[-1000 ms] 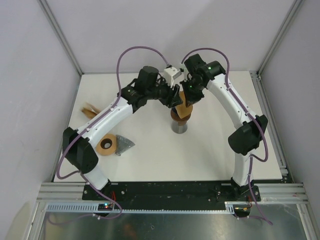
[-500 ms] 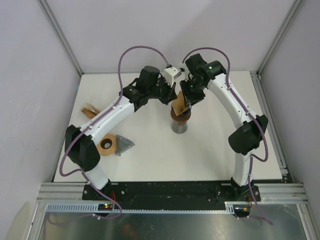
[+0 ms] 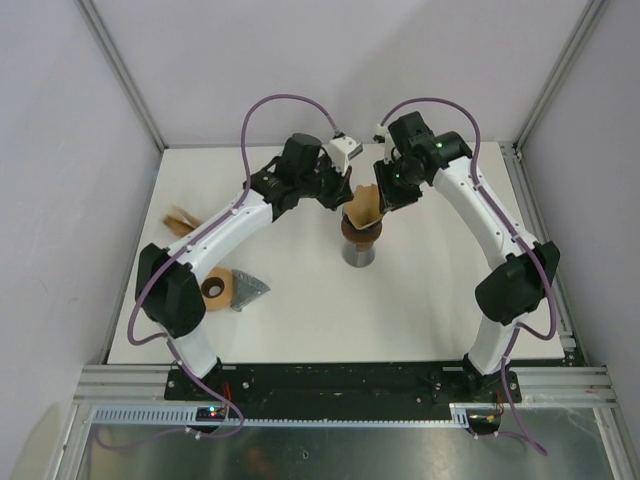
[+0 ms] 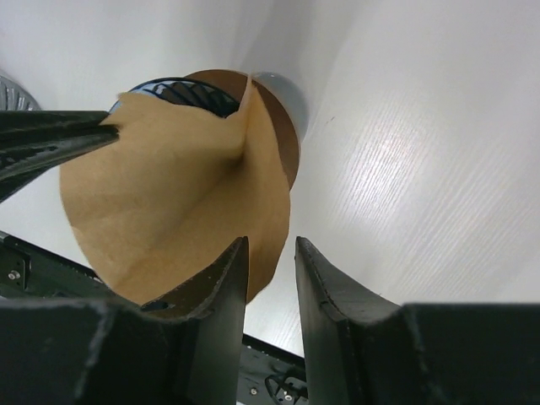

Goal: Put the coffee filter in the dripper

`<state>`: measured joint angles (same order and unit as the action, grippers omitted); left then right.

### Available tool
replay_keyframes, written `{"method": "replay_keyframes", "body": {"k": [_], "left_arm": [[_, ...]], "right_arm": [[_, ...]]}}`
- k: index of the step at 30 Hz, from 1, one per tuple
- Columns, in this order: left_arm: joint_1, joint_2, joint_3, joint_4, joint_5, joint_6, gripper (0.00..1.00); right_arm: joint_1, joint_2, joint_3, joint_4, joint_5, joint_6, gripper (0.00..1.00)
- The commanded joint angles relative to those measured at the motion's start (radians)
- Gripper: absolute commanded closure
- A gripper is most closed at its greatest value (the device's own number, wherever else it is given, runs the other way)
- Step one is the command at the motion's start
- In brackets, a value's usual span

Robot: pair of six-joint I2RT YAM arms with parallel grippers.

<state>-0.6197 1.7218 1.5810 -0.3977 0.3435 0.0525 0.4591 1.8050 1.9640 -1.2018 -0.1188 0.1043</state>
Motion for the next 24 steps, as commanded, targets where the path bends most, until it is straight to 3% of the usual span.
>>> {"method": "replay_keyframes", "body": {"k": [1, 14, 17, 21, 24], "left_arm": [[0.012, 0.005, 0.014, 0.028, 0.012, -0.004, 1.0], [0.025, -0.005, -0.031, 0.028, 0.015, 0.027, 1.0], [0.025, -0.009, -0.036, 0.029, 0.023, 0.027, 1.0], [0.025, -0.012, -0.031, 0.028, 0.037, 0.027, 1.0], [0.025, -0.012, -0.026, 0.028, 0.038, 0.028, 1.0]], "right_arm": [[0.0, -0.016, -0.048, 0.086, -0.03, 0.012, 0.67], [0.014, 0.011, -0.052, 0.125, 0.025, 0.003, 0.61], [0.015, -0.001, -0.04, 0.126, 0.051, -0.01, 0.56], [0.015, -0.06, -0.008, 0.158, 0.082, -0.03, 0.41], [0.02, -0.111, -0.014, 0.217, 0.083, -0.04, 0.37]]}}
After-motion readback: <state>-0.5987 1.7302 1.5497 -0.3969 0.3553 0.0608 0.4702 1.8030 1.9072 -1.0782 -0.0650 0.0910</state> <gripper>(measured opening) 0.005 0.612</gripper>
